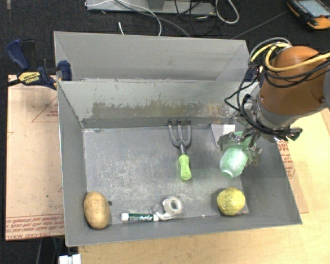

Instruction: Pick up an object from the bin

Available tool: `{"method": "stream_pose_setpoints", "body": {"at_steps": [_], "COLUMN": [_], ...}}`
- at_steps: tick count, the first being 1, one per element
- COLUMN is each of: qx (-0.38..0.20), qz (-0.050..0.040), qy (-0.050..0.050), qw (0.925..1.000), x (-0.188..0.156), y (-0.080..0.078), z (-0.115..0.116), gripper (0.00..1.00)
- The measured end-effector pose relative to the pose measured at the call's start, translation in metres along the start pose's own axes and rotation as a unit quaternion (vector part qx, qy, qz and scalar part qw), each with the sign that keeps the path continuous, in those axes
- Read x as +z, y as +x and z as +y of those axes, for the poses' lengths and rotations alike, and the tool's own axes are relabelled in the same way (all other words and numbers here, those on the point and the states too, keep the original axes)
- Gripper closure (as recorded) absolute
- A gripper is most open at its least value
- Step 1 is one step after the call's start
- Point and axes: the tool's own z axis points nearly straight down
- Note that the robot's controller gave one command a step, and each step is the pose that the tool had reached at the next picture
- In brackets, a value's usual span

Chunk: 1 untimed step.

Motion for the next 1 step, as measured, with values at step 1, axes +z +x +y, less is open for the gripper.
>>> {"method": "stream_pose_setpoints", "body": {"at_steps": [1], "qx": [0.001], "qz": [0.0007], "qy": [-0.003], "qw": [1.0], "x": [-0.0413], "y": [-0.0006], "z": [0.0013], "gripper": [1.0]}}
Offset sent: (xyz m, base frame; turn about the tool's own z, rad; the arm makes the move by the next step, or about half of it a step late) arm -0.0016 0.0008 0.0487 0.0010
